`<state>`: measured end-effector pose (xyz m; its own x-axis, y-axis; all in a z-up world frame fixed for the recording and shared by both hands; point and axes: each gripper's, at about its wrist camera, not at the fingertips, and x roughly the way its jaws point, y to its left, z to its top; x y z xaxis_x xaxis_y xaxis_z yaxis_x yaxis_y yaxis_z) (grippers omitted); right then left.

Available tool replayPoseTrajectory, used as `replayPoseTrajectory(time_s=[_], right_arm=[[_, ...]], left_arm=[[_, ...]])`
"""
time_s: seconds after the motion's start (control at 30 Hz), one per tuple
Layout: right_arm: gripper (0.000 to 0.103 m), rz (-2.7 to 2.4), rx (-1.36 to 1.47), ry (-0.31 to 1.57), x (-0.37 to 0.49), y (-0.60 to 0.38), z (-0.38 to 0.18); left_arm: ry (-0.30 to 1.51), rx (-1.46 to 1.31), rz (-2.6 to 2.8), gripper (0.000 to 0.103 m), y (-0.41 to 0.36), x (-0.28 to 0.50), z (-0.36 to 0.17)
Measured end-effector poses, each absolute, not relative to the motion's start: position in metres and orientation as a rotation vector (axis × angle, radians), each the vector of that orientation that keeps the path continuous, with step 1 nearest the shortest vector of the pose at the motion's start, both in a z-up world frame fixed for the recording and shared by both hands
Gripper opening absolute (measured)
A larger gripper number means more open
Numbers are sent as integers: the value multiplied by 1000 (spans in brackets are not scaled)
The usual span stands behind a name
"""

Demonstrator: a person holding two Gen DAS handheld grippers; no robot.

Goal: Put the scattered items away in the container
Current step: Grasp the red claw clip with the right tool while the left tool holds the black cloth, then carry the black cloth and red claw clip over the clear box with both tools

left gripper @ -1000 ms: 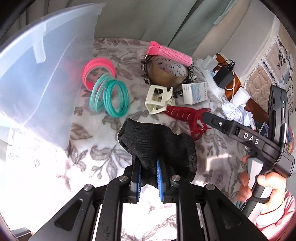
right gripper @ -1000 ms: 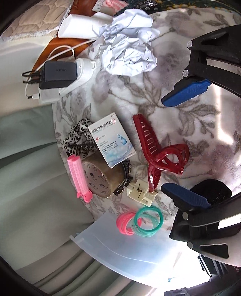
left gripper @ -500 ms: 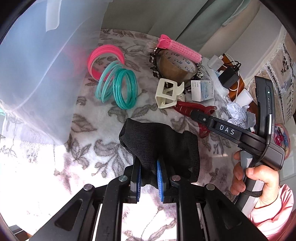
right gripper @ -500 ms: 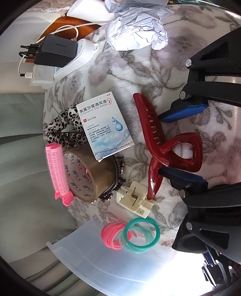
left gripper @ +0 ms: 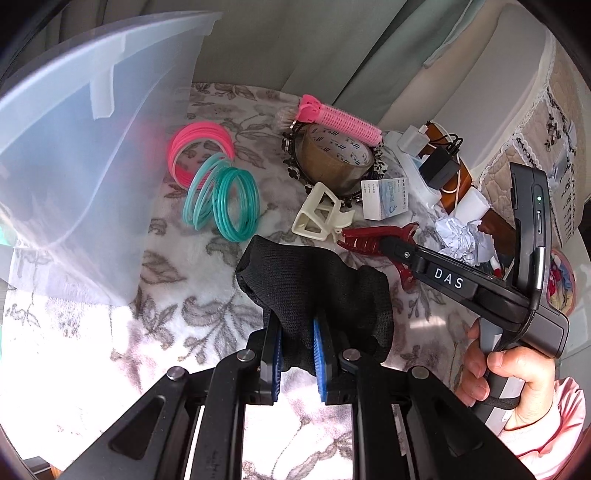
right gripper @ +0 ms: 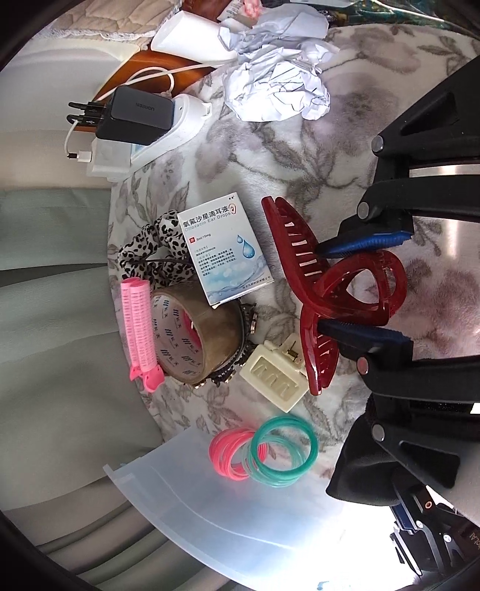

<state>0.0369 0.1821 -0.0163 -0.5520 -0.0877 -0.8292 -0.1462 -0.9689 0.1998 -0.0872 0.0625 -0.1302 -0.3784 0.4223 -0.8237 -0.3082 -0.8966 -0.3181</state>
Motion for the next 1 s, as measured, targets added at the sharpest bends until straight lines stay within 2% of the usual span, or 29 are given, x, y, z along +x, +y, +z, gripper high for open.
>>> replayPoseTrajectory(time_s=[0.23, 1.0], right_arm=[[37, 2755, -1373, 385, 57, 182, 13], [37, 2948, -869, 401, 111, 172, 160]], left_arm=[[-131, -1315, 2346, 15, 63, -78, -102], [-110, -894, 2513, 15, 65, -49, 24]])
